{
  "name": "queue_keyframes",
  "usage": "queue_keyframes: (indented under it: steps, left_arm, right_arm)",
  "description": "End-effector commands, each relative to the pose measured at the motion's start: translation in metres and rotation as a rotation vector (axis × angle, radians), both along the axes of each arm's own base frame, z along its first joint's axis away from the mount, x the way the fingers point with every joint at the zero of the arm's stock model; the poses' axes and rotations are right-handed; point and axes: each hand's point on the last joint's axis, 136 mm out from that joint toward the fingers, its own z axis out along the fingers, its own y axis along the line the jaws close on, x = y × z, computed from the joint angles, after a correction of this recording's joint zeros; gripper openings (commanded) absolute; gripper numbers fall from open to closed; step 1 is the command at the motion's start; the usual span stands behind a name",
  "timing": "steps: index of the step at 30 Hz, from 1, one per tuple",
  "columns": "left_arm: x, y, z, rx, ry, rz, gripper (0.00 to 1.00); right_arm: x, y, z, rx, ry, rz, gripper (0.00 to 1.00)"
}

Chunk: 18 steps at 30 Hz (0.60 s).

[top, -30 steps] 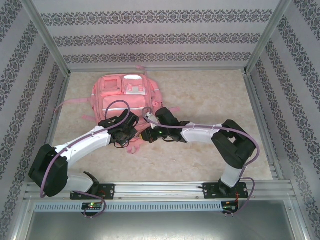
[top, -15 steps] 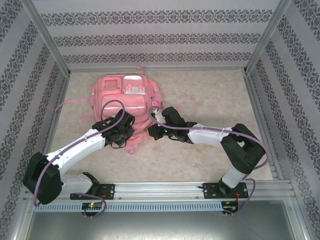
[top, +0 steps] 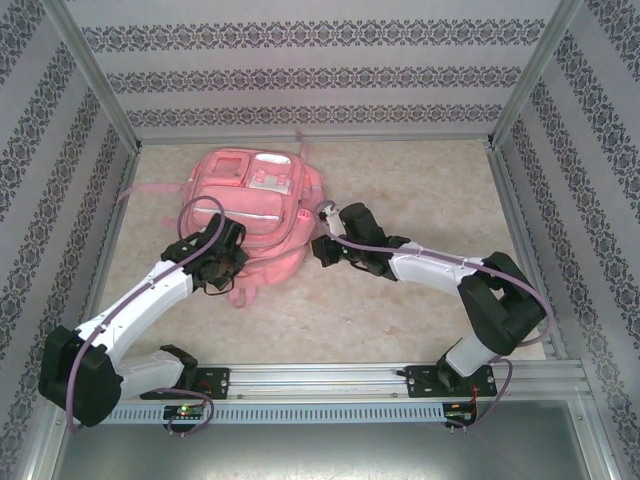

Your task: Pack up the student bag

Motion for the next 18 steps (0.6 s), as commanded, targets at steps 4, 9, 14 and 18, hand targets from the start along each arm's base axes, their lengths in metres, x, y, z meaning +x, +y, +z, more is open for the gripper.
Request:
queue_keyframes:
  steps: [4, 9, 14, 18]
  left_arm:
    - [0.003, 0.061, 0.008, 0.129, 0.03, 0.012, 0.0]
    - [-0.001, 0.071, 0.009, 0.127, 0.076, 0.016, 0.0]
    - [-0.012, 0.05, 0.011, -0.012, 0.076, 0.003, 0.31]
    - [-0.026, 0.032, 0.013, -0.134, 0.054, 0.017, 0.41]
  right_arm:
    - [-0.037, 0.028, 0.011, -0.015, -0.015, 0.056, 0.0]
    - [-0.056, 0.067, 0.007, 0.01, 0.012, 0.12, 0.0]
    - [-0.055, 0.088, 0.008, 0.033, 0.022, 0.14, 0.0]
    - [-0.053, 0.092, 0.005, 0.027, 0.021, 0.14, 0.0]
